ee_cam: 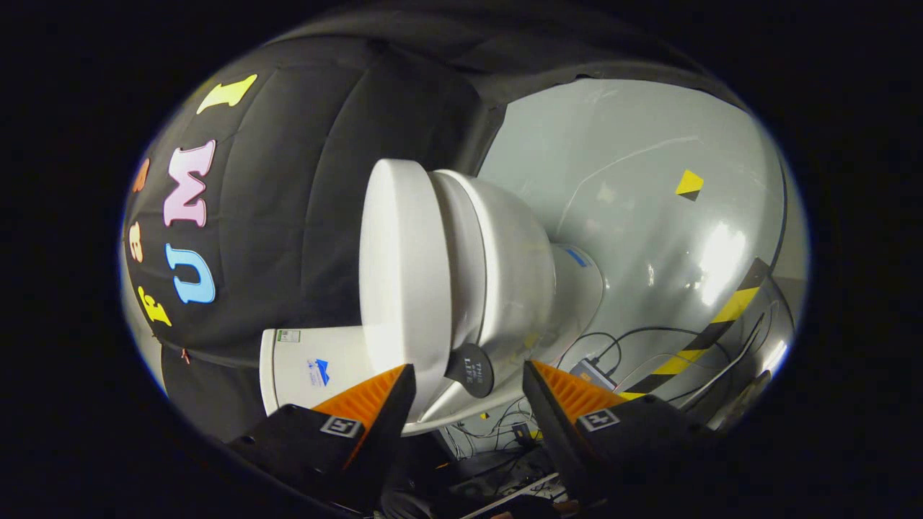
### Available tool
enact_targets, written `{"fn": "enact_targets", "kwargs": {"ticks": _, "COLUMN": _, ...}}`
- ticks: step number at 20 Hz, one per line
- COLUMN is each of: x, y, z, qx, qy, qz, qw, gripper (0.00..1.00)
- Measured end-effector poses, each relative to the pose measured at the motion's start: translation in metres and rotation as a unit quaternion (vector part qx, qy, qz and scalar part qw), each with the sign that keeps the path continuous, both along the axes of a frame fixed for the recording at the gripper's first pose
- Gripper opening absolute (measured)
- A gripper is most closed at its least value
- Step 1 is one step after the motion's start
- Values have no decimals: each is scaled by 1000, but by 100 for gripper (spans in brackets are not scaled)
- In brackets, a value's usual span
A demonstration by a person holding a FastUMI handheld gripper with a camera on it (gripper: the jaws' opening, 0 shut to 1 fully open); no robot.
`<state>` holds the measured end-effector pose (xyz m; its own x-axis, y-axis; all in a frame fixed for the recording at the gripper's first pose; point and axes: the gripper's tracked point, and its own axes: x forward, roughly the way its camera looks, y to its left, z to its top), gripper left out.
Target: Open the toilet lid.
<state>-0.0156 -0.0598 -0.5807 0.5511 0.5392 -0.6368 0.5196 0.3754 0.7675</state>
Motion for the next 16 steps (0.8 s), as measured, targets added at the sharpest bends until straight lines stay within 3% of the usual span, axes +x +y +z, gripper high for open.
{"fn": "enact_targets", "kwargs": {"ticks": 1, "x": 1, "y": 5, "z": -2, "qx": 10, "qy": 4, "qz": 2, "qw": 1000, "gripper": 76}}
{"fn": "enact_targets", "kwargs": {"ticks": 2, "x": 1, "y": 11, "z": -6, "qx": 20, "qy": 11, "qz": 3, "qw": 1000, "gripper": 75}}
{"fn": "enact_targets", "kwargs": {"ticks": 4, "x": -6, "y": 14, "z": -7, "qx": 33, "qy": 28, "qz": 9, "qw": 999, "gripper": 39}}
{"fn": "enact_targets", "kwargs": {"ticks": 5, "x": 4, "y": 23, "z": -15, "qx": 39, "qy": 22, "qz": 14, "qw": 999, "gripper": 43}}
{"fn": "enact_targets", "kwargs": {"ticks": 8, "x": 1, "y": 20, "z": -8, "qx": 41, "qy": 17, "qz": 14, "qw": 999, "gripper": 22}}
{"fn": "enact_targets", "kwargs": {"ticks": 9, "x": -1, "y": 17, "z": 3, "qx": 56, "qy": 17, "qz": 6, "qw": 998, "gripper": 22}}
{"fn": "enact_targets", "kwargs": {"ticks": 10, "x": 3, "y": 25, "z": 0, "qx": 64, "qy": 13, "qz": 10, "qw": 998, "gripper": 10}}
{"fn": "enact_targets", "kwargs": {"ticks": 13, "x": 1, "y": 24, "z": 8, "qx": 71, "qy": 4, "qz": 13, "qw": 997, "gripper": 9}}
{"fn": "enact_targets", "kwargs": {"ticks": 16, "x": -3, "y": 24, "z": 14, "qx": 41, "qy": -4, "qz": 32, "qw": 999, "gripper": 5}}
